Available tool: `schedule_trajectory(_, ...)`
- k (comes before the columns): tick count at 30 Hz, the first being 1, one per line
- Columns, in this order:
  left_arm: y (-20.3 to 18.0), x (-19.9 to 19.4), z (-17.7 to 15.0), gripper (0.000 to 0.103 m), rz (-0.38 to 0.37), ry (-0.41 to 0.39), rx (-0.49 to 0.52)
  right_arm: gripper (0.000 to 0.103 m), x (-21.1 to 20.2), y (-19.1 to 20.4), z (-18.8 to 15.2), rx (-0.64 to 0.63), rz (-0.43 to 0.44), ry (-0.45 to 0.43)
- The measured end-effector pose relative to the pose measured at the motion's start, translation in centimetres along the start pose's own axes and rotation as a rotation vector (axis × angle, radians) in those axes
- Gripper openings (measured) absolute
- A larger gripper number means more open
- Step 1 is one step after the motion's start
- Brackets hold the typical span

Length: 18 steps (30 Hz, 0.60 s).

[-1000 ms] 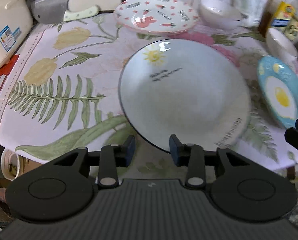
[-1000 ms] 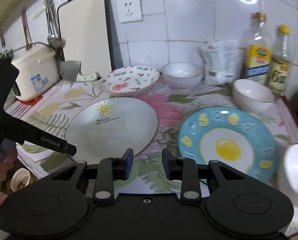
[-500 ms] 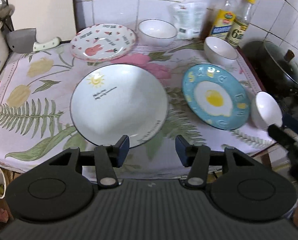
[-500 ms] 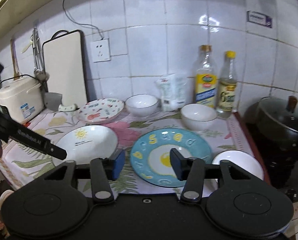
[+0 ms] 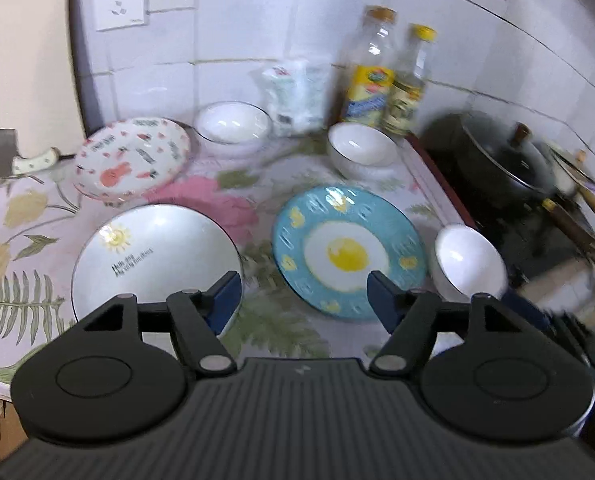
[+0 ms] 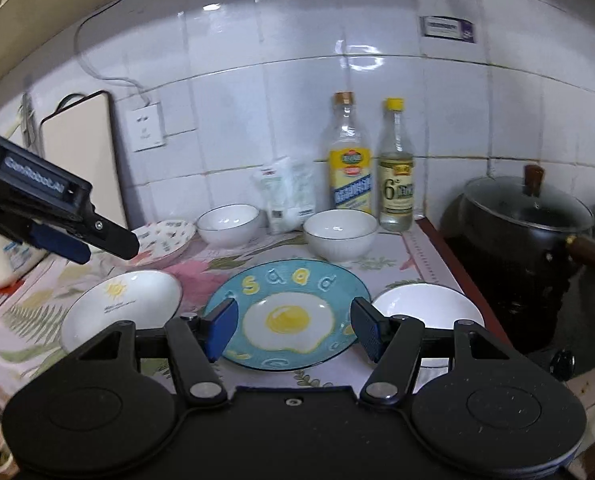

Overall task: Organize plates and bowls
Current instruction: 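Grasp the blue egg plate rim with the left tool while the right tool grips it too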

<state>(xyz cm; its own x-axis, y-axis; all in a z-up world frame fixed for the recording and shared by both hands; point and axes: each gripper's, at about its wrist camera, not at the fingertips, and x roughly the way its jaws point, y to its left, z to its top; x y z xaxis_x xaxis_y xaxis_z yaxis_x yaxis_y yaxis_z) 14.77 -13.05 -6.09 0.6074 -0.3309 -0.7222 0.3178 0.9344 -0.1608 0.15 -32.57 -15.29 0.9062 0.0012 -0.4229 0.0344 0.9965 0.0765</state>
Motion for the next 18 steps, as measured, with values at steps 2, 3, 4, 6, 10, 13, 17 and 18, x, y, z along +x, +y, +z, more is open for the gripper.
schedule_trajectory(2,0.3,1.2,-0.1,0.069,0.028,-0.022,-0.01,0.068,1.0,-0.6,-0.6,0.025,0.017,0.03)
schedule_trajectory(3,0.5,1.8,-0.2,0.069,0.03,-0.026,-0.021,0.068,1.6,-0.9,-0.9,0.04,0.019,0.047)
schedule_trajectory(4,0.7,2.5,-0.3,0.069,0.023,-0.032,-0.036,0.068,2.0,-1.1,-1.3,0.058,0.018,0.056)
schedule_trajectory(6,1.2,3.9,-0.7,0.069,0.008,-0.03,-0.066,0.068,3.0,-1.6,-2.1,0.111,0.021,0.069)
schedule_trajectory(10,1.7,6.2,-2.1,0.066,-0.01,-0.061,-0.147,0.068,5.2,-2.1,-3.9,0.187,0.058,0.12)
schedule_trajectory(13,1.8,8.4,-2.9,0.065,-0.022,-0.037,-0.173,0.068,6.4,-2.3,-5.2,0.238,0.075,0.119)
schedule_trajectory(17,1.2,11.1,-3.8,0.06,-0.009,0.016,-0.169,0.068,8.3,-3.1,-6.1,0.352,0.08,0.09)
schedule_trajectory(18,1.2,11.7,-4.0,0.058,-0.011,0.033,-0.168,0.068,8.7,-3.3,-6.3,0.381,0.068,0.081)
